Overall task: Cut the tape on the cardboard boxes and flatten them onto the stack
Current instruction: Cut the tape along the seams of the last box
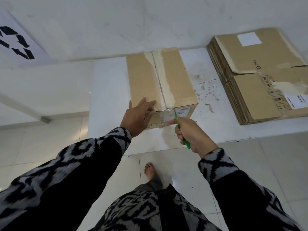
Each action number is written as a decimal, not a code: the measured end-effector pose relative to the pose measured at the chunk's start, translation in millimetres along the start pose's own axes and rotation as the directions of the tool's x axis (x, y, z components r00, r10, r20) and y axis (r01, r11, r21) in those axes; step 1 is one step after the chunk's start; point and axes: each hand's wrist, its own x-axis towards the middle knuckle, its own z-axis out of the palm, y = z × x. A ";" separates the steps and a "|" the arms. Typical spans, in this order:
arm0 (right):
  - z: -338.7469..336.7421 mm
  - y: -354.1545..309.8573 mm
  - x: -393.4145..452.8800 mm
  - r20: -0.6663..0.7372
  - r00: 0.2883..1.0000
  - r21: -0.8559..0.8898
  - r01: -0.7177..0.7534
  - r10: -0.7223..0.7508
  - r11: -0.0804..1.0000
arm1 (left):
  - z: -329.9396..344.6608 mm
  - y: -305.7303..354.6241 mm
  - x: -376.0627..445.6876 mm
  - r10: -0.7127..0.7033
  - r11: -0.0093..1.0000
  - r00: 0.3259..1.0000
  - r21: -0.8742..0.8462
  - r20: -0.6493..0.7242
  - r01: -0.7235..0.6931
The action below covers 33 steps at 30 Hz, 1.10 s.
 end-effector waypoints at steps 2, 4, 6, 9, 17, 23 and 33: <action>1.6 -4.6 2.4 -0.001 1.000 0.006 -0.017 0.017 1.000 | -0.2 2.1 0.4 0.004 1.000 1.000 0.010 -0.001 -0.004; 5.6 -6.9 3.5 -0.004 0.999 0.018 -0.035 0.035 0.999 | 1.6 2.1 0.5 0.001 1.000 1.000 0.012 -0.002 -0.001; 10.8 -6.9 2.0 0.023 0.999 0.021 -0.049 0.048 0.999 | 1.5 0.4 0.2 0.021 1.000 1.000 0.022 -0.009 -0.021; 14.1 -6.9 3.1 0.032 0.998 0.047 -0.051 0.049 0.998 | 2.5 1.4 1.7 0.001 0.999 1.000 0.037 0.010 -0.002; 19.4 -7.0 5.6 0.024 0.998 0.073 -0.053 0.051 0.996 | 4.9 1.9 1.3 -0.013 0.999 1.000 0.042 0.008 0.013; 32.9 1.5 -1.4 0.092 0.995 0.023 -0.049 0.047 0.999 | 3.1 7.6 3.6 -0.023 1.000 1.000 -0.004 -0.018 0.023; -22.4 36.4 -40.5 -0.128 0.950 -0.484 0.192 -0.286 0.854 | -3.8 0.4 -0.5 -0.053 0.996 0.997 -0.071 0.061 0.058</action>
